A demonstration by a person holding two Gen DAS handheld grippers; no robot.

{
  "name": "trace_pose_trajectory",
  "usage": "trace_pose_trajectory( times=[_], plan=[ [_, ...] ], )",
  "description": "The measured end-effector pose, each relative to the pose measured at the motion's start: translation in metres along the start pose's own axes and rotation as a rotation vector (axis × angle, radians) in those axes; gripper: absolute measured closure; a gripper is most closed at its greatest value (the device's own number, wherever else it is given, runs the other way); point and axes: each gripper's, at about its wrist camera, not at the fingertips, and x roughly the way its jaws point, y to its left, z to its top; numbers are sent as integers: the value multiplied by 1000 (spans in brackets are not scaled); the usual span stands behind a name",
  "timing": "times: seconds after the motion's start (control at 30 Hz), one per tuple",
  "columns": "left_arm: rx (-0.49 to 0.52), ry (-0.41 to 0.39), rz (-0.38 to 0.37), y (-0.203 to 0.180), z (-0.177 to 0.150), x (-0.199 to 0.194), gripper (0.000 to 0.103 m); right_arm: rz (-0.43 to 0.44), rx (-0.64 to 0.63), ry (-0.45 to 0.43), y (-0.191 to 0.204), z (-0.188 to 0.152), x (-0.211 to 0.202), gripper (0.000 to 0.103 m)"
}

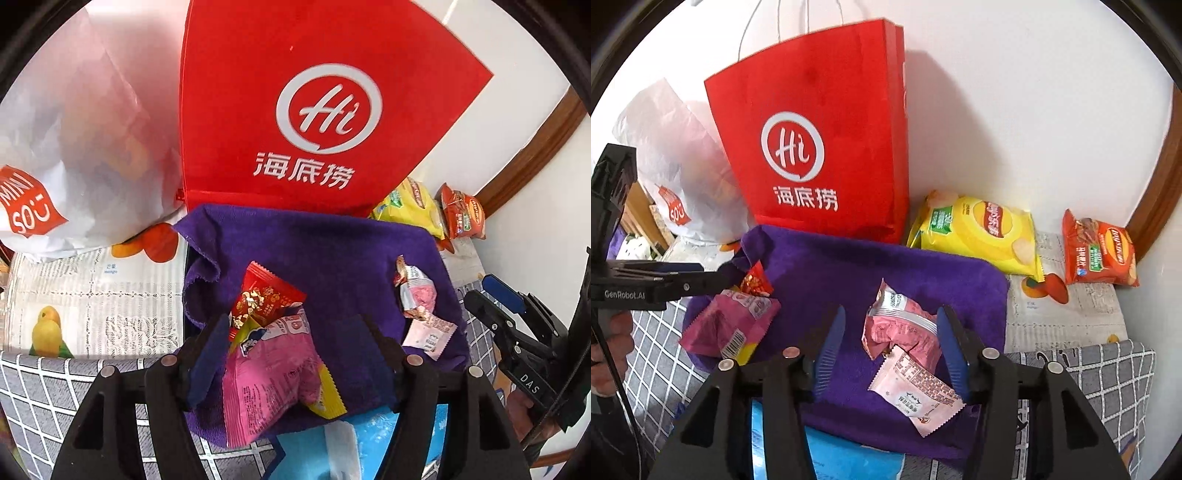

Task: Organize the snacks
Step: 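Open the left tool onto the purple towel while the right tool releases the white snack beside it, then withdraw both tools from the towel back toward the snack pile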

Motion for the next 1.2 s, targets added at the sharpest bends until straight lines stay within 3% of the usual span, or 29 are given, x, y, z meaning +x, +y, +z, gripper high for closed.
trace_pose_trajectory(
  times=[0.43,0.6,0.73,1.2],
  plan=[
    [107,-109,-17,-38,-17,-61,34,-86,27,-38,10,-27,-63,43],
    [142,-174,-6,-47,-28,-90,32,-88,50,-103,13,-45,-96,43],
    [135,-171,-16,-46,-42,-103,32,-122,45,-138,17,-57,-119,43],
    [88,-195,14,-32,-93,-134,32,-44,93,-122,27,-96,-152,43]
  ],
)
